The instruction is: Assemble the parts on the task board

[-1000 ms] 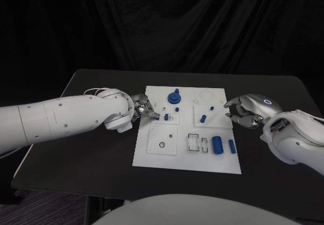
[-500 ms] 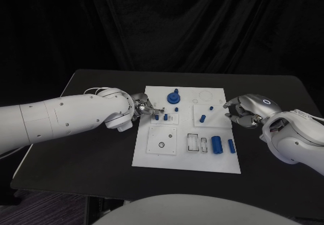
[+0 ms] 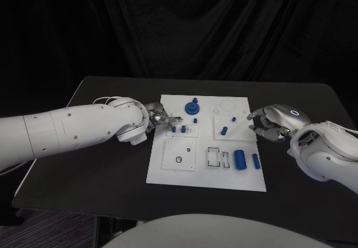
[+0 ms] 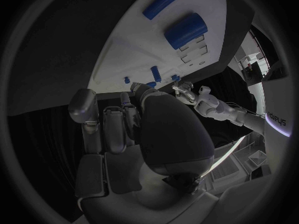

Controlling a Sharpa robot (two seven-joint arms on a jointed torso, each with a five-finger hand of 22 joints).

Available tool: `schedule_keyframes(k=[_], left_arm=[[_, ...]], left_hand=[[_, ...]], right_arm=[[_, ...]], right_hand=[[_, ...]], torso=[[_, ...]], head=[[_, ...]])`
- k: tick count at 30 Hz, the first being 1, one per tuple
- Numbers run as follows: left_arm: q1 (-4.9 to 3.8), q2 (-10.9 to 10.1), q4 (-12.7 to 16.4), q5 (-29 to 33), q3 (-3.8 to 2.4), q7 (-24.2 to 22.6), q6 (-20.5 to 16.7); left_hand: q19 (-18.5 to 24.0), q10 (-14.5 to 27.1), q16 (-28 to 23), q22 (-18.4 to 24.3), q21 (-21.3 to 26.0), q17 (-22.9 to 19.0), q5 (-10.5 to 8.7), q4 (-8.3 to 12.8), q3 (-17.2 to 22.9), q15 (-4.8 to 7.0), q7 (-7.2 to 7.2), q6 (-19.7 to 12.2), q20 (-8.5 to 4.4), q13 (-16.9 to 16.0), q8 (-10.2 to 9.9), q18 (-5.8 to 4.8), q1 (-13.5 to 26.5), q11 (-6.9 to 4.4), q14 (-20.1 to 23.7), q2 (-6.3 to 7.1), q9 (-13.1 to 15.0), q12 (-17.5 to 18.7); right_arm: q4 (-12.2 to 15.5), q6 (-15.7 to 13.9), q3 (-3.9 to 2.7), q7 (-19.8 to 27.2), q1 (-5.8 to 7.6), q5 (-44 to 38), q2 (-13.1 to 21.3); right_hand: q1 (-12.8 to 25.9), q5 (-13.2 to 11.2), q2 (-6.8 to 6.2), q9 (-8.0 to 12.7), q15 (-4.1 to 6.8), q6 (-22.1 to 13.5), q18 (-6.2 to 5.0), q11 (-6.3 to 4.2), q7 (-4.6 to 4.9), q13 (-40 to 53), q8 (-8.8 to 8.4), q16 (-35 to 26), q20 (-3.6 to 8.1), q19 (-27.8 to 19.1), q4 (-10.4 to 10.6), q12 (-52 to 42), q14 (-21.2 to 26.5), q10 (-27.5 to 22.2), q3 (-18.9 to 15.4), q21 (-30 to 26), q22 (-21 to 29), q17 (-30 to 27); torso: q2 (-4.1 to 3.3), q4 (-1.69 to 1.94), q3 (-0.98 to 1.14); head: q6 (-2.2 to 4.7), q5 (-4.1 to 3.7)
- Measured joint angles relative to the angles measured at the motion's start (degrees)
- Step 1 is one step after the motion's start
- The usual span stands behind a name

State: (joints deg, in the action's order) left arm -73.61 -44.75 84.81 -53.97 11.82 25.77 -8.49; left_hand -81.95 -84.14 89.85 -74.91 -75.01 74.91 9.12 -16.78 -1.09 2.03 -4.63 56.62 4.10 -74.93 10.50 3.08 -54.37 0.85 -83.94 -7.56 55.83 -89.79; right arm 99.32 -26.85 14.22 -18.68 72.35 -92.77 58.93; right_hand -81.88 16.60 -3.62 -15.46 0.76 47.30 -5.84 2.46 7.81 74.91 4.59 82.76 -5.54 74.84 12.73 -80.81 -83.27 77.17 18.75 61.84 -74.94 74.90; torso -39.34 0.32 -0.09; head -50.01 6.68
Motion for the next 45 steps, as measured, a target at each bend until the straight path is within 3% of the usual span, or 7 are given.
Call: schedule_keyframes(k=[4, 11, 14, 17, 23, 32, 45], left_arm=[[0.24, -0.5, 0.1, -0.3, 0.19, -1.5, -2.3], [0.51, -1.3, -0.5, -3.7, 0.36, -9.0, -12.0], [0.51, -1.3, -1.6, -5.0, 0.32, -13.6, -15.6], [0.51, -1.0, -3.1, -5.9, 0.32, -18.1, -17.8], [0.51, 0.1, -6.6, -7.3, 0.32, -28.0, -19.3], [0.74, 3.6, -13.0, -16.1, 0.30, -38.1, -19.2], [2.03, 7.2, -16.2, -33.3, 0.33, -43.4, -19.3]], left_hand=[[-0.6, 0.2, 0.0, 0.0, -1.6, 0.0, 4.75, 0.2, -2.2, 0.43, 0.60, -2.3, -0.61, 0.0, 3.2, 0.00, -3.3, -0.25, 0.0, 0.05, -3.9, 0.0], [4.6, 0.4, -1.2, 0.0, 6.8, 0.0, 7.76, 0.4, -4.6, -0.63, -1.43, -11.1, 0.83, 0.0, 5.7, 1.35, -11.8, 0.90, -0.2, 1.85, -0.6, 5.8], [15.7, 20.2, -11.7, 0.0, 21.0, -2.1, 7.87, 0.4, -4.6, -3.01, -3.48, -15.2, 2.39, 0.9, 3.6, 3.73, -16.7, 3.30, 8.2, 2.07, -3.1, 27.5], [26.6, 40.1, -24.5, 0.0, 33.0, -15.1, 7.87, 0.8, -4.2, -5.44, -5.46, -17.6, 4.05, 9.7, 2.3, 4.48, -21.7, 5.76, 25.7, 2.23, -5.5, 47.0], [27.9, 49.7, -26.7, 0.0, 32.5, -22.1, 7.33, 3.3, 1.2, -7.78, -5.44, -19.8, 6.23, 24.5, -1.5, 4.48, -33.3, 8.67, 30.2, 3.99, -14.2, 61.3], [12.8, 49.0, -24.4, 0.0, 22.5, -23.6, 6.55, 6.6, 12.5, -1.02, 1.75, -13.4, 1.26, 44.9, -5.0, 4.47, -39.8, 3.17, 12.6, 11.40, -26.5, 69.5], [4.7, 42.2, -15.5, 0.0, 21.0, -12.8, 1.97, 7.1, 17.3, 1.34, 4.27, -7.8, -1.02, 57.8, -6.1, 4.46, -35.9, 0.97, 2.7, 15.31, -32.0, 72.6]], right_arm=[[0.1, 0.0, 0.00, 0.0, 0.00, 0.0, 0.1], [0.1, -0.2, 0.00, 0.1, -0.01, 0.0, 0.4], [0.2, -0.3, 0.00, 0.1, -0.02, 0.0, 0.5], [0.2, -0.5, 0.00, 0.1, -0.02, 0.0, 0.6], [0.3, -0.9, 0.00, 0.2, -0.02, 0.0, 0.8], [0.6, -1.5, 0.00, 0.3, -0.03, 0.0, 1.1], [0.9, -2.5, -0.01, 0.4, -0.03, 0.0, 1.8]], right_hand=[[0.0, 0.0, 0.00, 0.1, 0.00, 0.0, 0.00, 0.00, 0.00, 0.0, 0.00, 0.0, 0.00, 0.0, 0.0, 0.0, 0.0, 0.0, 0.0, 0.0, 0.0, 0.0], [0.2, 0.5, 0.25, 0.0, 0.00, 0.0, 0.00, 0.00, 0.00, 0.0, 0.00, 0.0, 0.00, 0.0, 0.0, 0.0, 0.0, 0.0, 0.0, 0.0, 0.0, 0.0], [0.2, 0.5, 0.25, 0.1, 0.00, 0.0, 0.00, 0.00, 0.00, 0.0, 0.00, 0.0, 0.00, 0.0, 0.0, 0.0, 0.0, 0.0, 0.0, 0.0, 0.0, 0.0], [0.2, 0.8, 0.25, 0.1, 0.00, 0.0, 0.00, 0.00, 0.00, 0.0, 0.00, 0.0, 0.00, 0.0, -0.2, 0.0, 0.0, 0.0, 0.2, 0.0, 0.0, 0.0], [0.2, 0.9, 0.25, 0.1, 0.00, 0.0, 0.00, 0.00, 0.00, 0.0, 0.00, 0.0, 0.00, 0.0, 0.0, 0.0, 0.0, 0.0, 0.3, 0.0, 0.0, 0.0], [0.2, 1.1, 0.25, 0.1, 0.00, 0.0, 0.00, 0.00, 0.00, 0.0, 0.00, 0.0, 0.00, 0.0, 0.0, 0.0, 0.0, 0.0, 0.3, 0.0, 0.0, 0.0], [0.2, 1.5, 0.24, 0.2, 0.00, 0.0, 0.00, 0.00, 0.00, 0.0, 0.00, 0.0, 0.00, 0.0, -0.2, 0.0, 0.0, 0.0, 0.5, 0.0, 0.0, 0.0]], torso=[[-0.01, 0.03, 0.00], [-0.04, 0.06, -0.01], [-0.04, 0.06, -0.01], [-0.04, 0.06, -0.01], [-0.04, 0.05, -0.03], [-0.06, 0.02, -0.04], [-0.25, 0.04, -0.05]], head=[[0.00, 0.03], [0.00, -0.10], [0.00, -0.20], [0.00, -0.32], [0.00, -0.30], [0.00, -0.57], [0.00, -1.04]])
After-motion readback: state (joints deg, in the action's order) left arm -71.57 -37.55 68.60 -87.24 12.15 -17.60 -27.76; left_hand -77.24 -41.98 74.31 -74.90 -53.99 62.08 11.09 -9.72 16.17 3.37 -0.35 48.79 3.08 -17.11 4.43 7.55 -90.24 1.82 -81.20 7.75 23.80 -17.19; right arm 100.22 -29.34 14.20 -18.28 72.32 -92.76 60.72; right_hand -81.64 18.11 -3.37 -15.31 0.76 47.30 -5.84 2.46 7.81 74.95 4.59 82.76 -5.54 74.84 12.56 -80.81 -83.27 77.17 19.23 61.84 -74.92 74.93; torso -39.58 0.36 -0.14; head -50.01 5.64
